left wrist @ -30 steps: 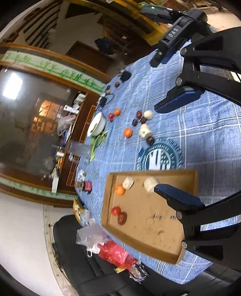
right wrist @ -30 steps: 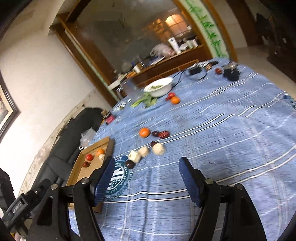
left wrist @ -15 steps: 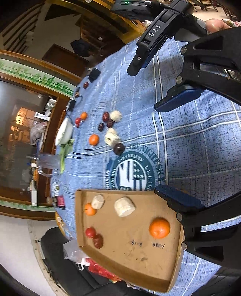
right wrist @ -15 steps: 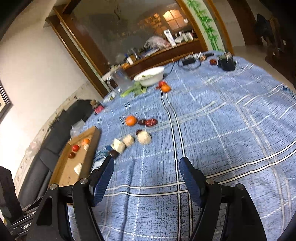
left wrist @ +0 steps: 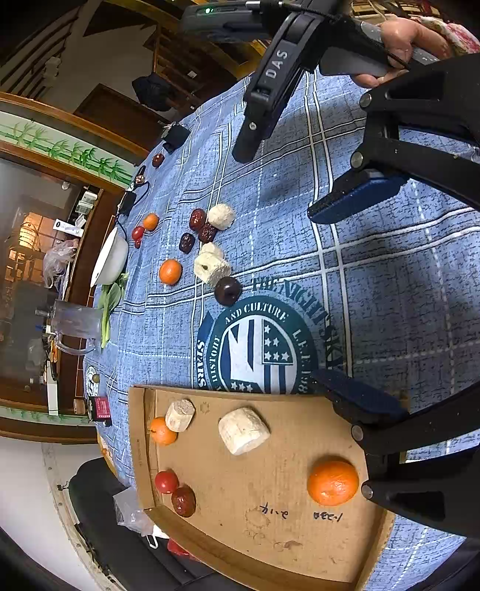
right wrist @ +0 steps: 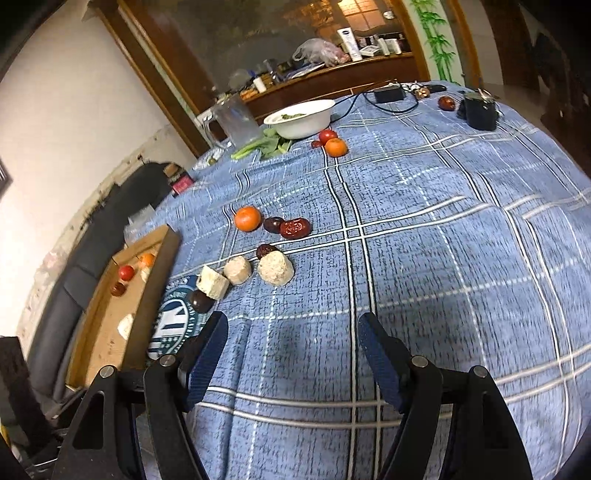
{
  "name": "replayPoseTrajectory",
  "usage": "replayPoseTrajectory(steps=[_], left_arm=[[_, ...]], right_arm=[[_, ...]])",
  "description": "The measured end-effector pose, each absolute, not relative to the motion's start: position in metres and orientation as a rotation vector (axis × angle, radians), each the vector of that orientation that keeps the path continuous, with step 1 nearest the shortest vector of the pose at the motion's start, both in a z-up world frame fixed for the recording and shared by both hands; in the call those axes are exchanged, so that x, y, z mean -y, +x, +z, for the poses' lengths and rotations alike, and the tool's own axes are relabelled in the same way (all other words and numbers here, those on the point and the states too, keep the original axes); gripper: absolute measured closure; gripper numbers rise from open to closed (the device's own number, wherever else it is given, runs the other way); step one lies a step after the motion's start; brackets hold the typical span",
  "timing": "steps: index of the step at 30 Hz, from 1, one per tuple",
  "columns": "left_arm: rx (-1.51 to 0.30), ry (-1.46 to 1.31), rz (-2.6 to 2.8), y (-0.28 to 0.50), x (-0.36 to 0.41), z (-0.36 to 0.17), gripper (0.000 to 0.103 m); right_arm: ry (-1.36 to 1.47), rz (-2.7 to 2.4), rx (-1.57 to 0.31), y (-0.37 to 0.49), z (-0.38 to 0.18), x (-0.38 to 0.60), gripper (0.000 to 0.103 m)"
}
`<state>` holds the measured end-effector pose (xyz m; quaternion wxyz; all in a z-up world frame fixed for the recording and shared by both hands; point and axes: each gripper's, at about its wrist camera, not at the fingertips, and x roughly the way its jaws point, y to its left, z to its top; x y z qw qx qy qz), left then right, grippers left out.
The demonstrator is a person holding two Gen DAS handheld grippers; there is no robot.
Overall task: Organize fruits
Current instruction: 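Withdraw both open tools from the tray back over the table, then grasp a beige cake with the left tool while the right tool grasps another cake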
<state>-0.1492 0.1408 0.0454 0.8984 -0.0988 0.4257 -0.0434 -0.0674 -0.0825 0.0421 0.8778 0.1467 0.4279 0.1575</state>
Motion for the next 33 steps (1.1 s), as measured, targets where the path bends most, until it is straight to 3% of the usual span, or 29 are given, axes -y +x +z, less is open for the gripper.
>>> replayPoseTrajectory(steps=[19, 23, 26, 33], left_arm=[[-0.846, -0.072, -0.114, -0.106, -0.126, 0.064, 0.023], [-0.849, -0.033, -0.125, -0.079, -0.122, 0.062, 0.024], [-0.869, -0.065, -0.160, -0.061, -0.127, 0.059, 0.029], [-0.925, -0.095, -0.161, -0.035, -0.131, 0.047, 0.030]], right_arm=[[0.053, 0.339, -0.919, -0.027, 0.043, 0.056, 0.026], [0.023, 0.346, -0.934, -0.016, 0.035, 0.050, 0.041], [0.013, 0.354, -0.935, -0.011, 0.031, 0.045, 0.041], [-0.024, 0.382, -0.959, 0.005, 0.017, 0.029, 0.041]])
